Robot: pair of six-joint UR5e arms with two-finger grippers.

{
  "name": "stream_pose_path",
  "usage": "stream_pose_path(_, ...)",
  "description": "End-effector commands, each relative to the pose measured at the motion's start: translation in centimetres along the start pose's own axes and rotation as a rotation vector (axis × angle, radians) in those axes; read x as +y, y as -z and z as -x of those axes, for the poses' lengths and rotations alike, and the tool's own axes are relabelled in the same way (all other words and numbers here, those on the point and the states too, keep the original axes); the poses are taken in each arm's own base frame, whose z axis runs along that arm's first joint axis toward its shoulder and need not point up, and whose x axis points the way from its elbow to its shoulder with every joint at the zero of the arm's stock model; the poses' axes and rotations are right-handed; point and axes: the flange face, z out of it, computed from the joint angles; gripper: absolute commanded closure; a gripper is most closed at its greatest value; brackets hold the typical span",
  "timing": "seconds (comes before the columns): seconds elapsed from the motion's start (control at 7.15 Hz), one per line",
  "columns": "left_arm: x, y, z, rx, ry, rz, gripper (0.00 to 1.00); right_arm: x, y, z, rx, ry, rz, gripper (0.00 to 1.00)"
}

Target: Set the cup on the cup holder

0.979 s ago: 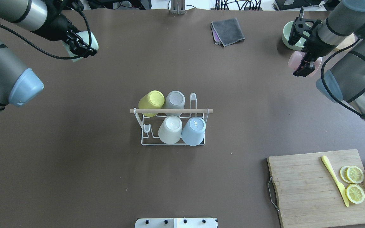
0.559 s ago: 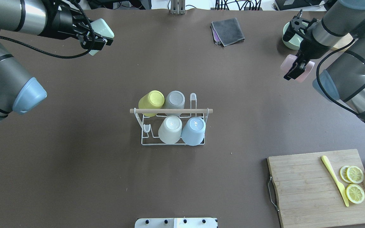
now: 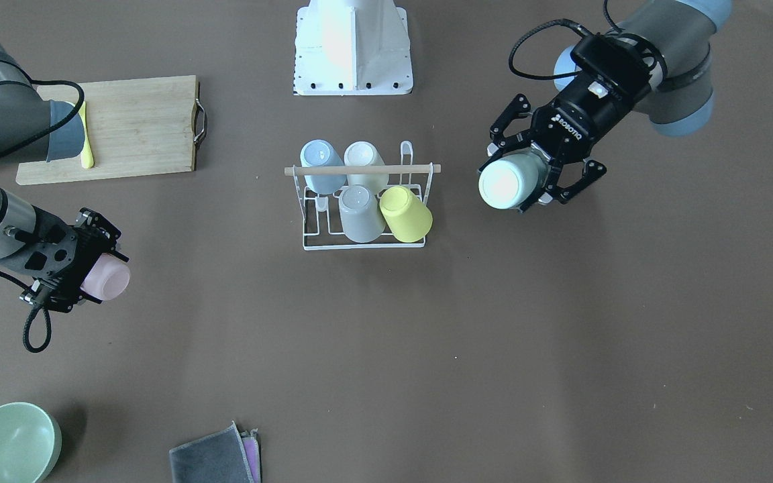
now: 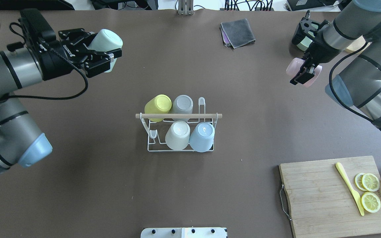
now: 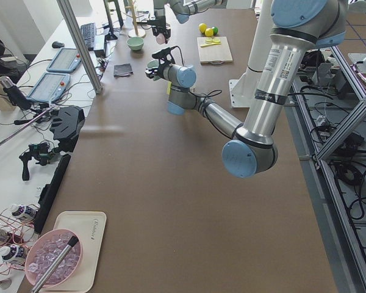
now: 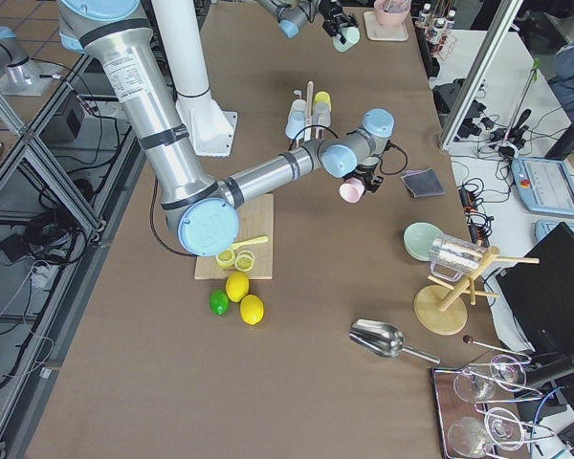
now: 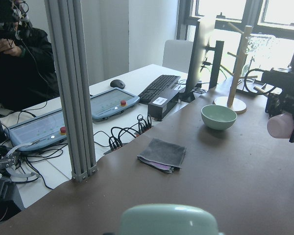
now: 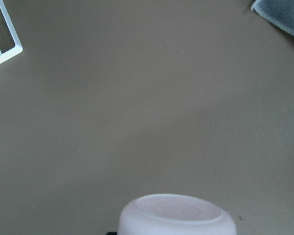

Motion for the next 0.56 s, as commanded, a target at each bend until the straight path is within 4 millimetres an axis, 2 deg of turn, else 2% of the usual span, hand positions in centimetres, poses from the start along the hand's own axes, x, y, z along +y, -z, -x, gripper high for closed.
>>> stream_pose_path(0.0, 0.8, -2.1, -7.8, -0.05, 0.021, -0.154, 1.0, 0.5, 1.5, 0.1, -0.003, 0.029, -0.029, 1.0)
stream_pose_path(0.14, 0.1, -1.4, -11.0, -0.06, 0.042, -0.21, 1.0, 1.3, 1.4, 0.1, 0.013, 0.071, -0.069, 1.0)
stream_pose_path(0.28, 0.2, -0.5, -11.9, -0.079, 0.064, -0.247, 1.0, 2.4, 2.0, -0.9, 0.011, 0.119, -0.146, 1.0)
stream_pose_path(0.42, 1.3, -0.2, -13.6, -0.08, 0.058, -0.255, 1.0, 3.2, 3.6, -1.8, -0.028, 0.115, -0.192, 1.0)
